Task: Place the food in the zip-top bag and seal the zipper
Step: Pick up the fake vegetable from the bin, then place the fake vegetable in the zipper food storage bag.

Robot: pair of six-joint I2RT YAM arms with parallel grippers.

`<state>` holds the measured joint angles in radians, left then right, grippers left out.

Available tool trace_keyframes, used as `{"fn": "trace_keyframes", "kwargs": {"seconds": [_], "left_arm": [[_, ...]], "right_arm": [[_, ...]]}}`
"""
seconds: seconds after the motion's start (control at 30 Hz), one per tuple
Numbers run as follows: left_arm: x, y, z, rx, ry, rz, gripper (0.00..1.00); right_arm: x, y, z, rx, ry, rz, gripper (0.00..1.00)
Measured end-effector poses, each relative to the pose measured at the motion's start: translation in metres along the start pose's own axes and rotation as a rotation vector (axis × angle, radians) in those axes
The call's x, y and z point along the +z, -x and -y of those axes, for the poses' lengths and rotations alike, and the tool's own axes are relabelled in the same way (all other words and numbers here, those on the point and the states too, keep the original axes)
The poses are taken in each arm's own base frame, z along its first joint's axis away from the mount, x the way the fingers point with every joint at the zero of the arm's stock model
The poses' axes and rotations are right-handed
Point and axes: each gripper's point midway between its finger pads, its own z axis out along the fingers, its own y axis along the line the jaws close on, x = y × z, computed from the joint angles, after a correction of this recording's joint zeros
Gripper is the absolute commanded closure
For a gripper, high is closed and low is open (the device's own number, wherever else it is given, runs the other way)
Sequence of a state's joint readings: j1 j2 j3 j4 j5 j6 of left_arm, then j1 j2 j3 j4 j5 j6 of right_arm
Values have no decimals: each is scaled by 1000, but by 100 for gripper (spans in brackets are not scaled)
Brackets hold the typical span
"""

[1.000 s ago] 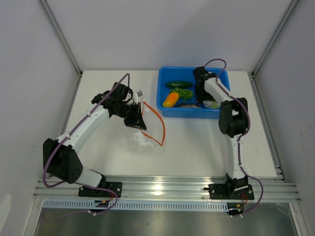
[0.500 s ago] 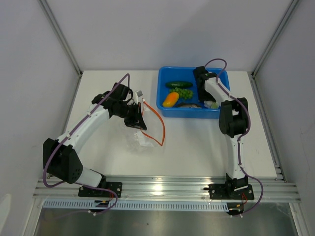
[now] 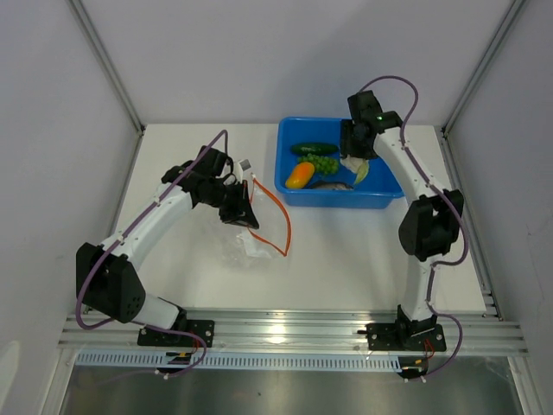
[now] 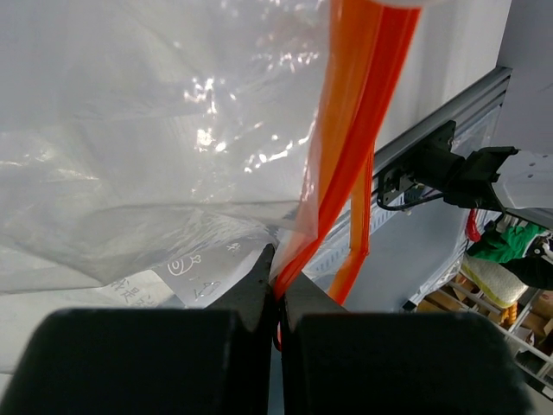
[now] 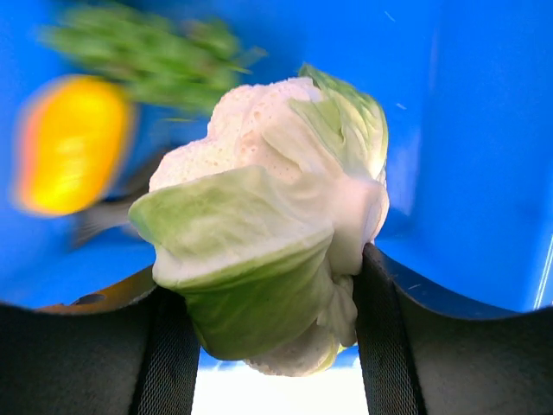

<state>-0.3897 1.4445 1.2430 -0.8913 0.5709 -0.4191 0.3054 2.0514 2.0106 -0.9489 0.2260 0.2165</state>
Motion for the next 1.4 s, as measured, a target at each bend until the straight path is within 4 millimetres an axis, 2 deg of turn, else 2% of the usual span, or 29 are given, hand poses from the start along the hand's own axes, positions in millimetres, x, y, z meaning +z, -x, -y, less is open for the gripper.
{"fn": "trace_keyframes", "kwargs": {"seconds": [0.1,0.13,0.27,0.63,0.87,1.0,1.2,1.4], "left_arm": [[0,0,2,-5,-12,-2,99],[0,0,2,-7,-14,-2,100],[2,-1,4,-17,-29,-7,99],[3,-6,6,-27,-52,-25,100],[3,-7,10,-27,-71,-34,99],[2,-8,11,-27,-79,-38,99],[2,-4,12,-36,-83,-24,99],[6,-4,10,-59,-91,-12,99]], "right_arm": [[-37,14,-18,27,113,66,94],[-55,18,-26,32,164,93,96],[-97,16,-52,25,299,136,97],[-186,-46,-120,112,848,23,96],[-231,-65,-158,26,1112,-32,96],[-244,-73,-166,1,1186,-67,96],[-245,-89,-171,-9,1221,-149,94],[-225,-134,-194,-98,1178,-343,89]]}}
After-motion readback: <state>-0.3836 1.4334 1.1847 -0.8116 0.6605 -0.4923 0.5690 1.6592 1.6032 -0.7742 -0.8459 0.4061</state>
